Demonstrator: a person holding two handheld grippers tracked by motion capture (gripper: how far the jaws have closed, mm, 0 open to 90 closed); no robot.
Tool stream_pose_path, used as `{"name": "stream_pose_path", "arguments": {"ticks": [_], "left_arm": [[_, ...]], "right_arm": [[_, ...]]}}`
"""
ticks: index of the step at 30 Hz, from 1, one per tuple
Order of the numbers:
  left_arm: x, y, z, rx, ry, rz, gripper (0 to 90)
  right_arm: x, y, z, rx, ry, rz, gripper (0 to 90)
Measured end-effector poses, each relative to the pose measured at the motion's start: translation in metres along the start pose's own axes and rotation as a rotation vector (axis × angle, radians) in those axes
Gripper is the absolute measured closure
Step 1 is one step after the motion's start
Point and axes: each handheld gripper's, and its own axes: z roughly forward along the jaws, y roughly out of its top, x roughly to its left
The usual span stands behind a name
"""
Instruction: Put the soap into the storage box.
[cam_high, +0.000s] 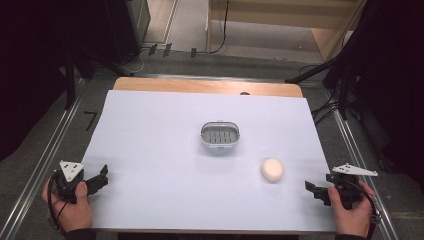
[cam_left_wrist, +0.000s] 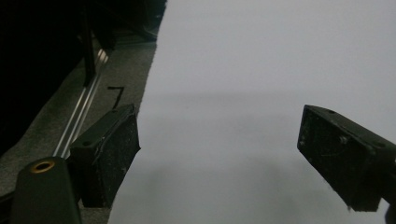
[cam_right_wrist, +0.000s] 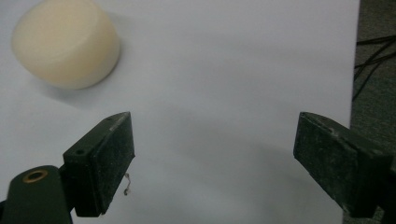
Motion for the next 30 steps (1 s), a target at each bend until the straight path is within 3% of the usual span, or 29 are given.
{"name": "stream_pose_path", "arguments": {"ticks": [3,6,10,18,25,30], "left_arm": [[0.002,0.001,0.001,0.011,-0.019,-0.013,14.0],[0.003,0.001,0.001,0.016,-0.038,-0.011,14.1],[0.002,0.001,0.002,0.018,-0.047,-0.004,14.2],[0.001,0.001,0.002,0.017,-0.025,0.003,14.1],[0.0,0.001,0.002,0.019,-0.023,0.014,14.1],[-0.002,0.001,0.003,0.026,-0.022,0.026,14.1]], "right_arm": [[0.005,0.005,0.001,0.018,-0.003,-0.018,12.7],[0.015,0.014,0.004,0.078,0.008,-0.05,12.3],[0.017,0.021,0.004,0.104,0.032,-0.067,12.4],[0.019,0.029,0.004,0.176,0.066,-0.087,12.4],[0.025,0.033,0.008,0.247,0.004,-0.12,12.5],[0.03,0.038,0.013,0.288,0.038,-0.143,12.3]]}}
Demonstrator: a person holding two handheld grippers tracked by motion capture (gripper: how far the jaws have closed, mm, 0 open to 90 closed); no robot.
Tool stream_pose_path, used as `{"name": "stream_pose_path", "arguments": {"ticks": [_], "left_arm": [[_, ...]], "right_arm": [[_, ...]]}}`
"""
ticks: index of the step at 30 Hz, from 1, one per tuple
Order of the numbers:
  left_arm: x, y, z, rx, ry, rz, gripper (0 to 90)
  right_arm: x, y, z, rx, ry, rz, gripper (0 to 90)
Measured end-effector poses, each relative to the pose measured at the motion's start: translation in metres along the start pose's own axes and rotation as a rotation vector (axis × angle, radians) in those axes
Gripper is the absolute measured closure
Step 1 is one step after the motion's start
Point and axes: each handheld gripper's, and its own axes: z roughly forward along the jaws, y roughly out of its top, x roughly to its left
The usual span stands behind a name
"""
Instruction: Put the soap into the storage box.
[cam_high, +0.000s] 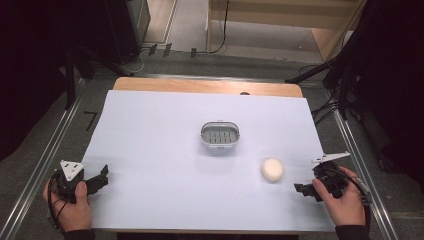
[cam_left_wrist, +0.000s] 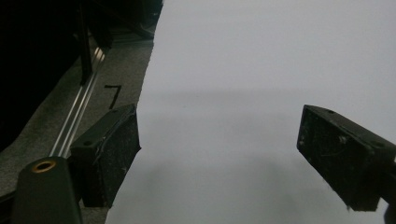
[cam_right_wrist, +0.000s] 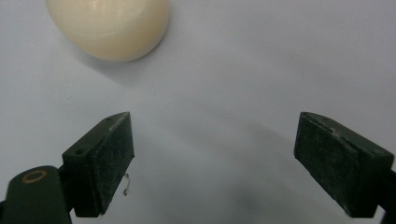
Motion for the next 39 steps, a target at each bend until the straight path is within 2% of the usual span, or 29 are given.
{"name": "stream_pose_path", "arguments": {"ticks": [2,13,15,28,33,39], "left_arm": [[0.0,0.0,0.0,-0.001,0.002,0.002,14.1],[0.0,0.0,0.0,-0.003,-0.001,0.0,14.1],[-0.001,0.0,0.0,0.001,0.003,0.002,14.1],[0.0,0.0,0.0,0.001,-0.005,0.001,14.1],[0.0,0.0,0.0,0.002,-0.004,0.001,14.1],[0.0,0.0,0.0,0.006,-0.006,0.002,14.2]], "right_arm": [[0.002,0.003,0.002,0.007,0.014,-0.002,11.9],[0.01,0.019,0.008,0.029,0.019,-0.027,11.1],[0.014,0.023,0.009,0.022,0.045,-0.03,10.9],[0.027,0.038,0.02,0.047,0.052,-0.062,10.8],[0.03,0.042,0.022,0.048,0.052,-0.06,10.8],[0.032,0.047,0.025,0.05,0.065,-0.031,10.8]]}}
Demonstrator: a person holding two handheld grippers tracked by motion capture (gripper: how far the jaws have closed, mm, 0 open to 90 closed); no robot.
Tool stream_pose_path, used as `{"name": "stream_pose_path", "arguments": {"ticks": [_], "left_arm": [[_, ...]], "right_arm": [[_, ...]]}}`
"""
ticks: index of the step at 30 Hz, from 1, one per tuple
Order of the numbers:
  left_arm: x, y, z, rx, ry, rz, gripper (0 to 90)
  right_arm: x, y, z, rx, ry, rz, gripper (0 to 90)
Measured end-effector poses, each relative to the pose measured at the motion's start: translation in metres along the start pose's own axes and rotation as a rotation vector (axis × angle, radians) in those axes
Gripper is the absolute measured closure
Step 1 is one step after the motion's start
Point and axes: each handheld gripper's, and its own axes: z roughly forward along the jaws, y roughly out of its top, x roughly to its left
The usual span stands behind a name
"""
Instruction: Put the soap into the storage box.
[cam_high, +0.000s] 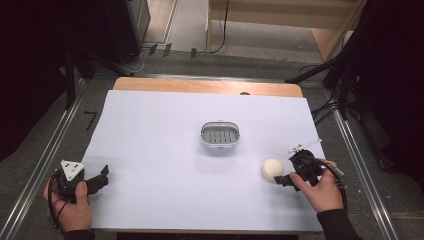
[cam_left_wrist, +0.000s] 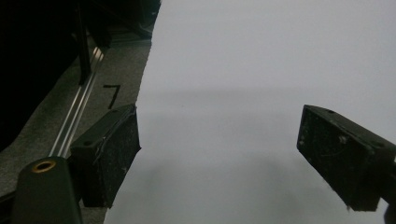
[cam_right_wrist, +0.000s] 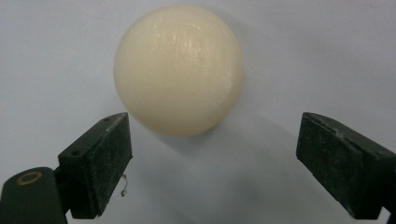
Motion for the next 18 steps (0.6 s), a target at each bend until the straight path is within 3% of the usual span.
{"name": "stream_pose_path", "arguments": {"ticks": [18], "left_arm": [[0.001,0.0,0.0,0.003,0.001,-0.003,14.1]], "right_arm": [[0.016,0.021,0.013,-0.001,0.011,-0.004,13.1]]}}
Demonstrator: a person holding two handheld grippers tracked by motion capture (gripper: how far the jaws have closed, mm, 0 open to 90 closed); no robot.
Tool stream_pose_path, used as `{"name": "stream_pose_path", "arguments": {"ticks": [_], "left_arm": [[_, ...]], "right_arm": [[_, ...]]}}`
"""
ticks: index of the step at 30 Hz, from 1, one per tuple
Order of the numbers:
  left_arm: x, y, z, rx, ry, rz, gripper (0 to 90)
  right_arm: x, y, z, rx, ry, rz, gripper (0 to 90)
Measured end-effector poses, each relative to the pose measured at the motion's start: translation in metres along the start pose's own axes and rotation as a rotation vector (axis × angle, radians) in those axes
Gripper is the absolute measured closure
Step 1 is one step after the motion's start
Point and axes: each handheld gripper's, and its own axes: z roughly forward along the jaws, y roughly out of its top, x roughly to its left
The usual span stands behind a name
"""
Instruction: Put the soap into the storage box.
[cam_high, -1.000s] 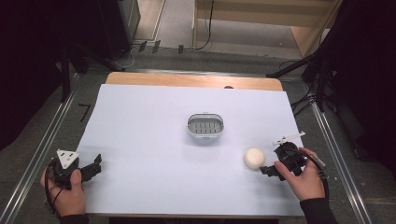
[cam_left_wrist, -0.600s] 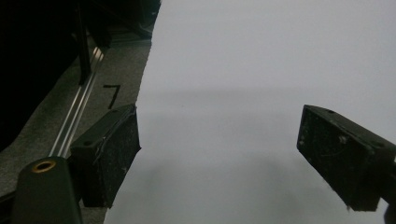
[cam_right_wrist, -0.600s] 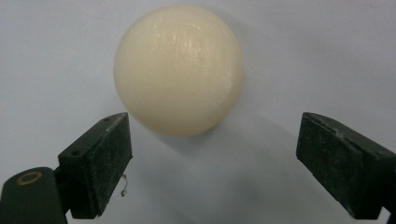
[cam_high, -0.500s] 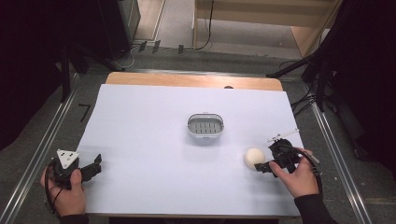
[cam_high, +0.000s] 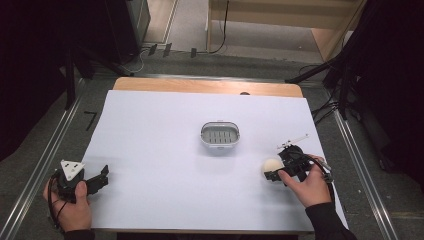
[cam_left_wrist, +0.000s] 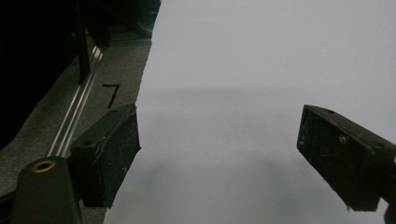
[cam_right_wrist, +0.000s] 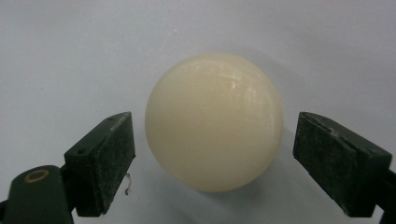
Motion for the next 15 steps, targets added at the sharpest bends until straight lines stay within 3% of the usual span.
{"name": "stream_pose_path", "arguments": {"ticks": [15], "left_arm": [[0.0,0.0,0.0,-0.001,-0.001,-0.002,14.1]], "right_arm": [[0.006,0.007,0.014,0.022,-0.06,0.031,19.8]]}}
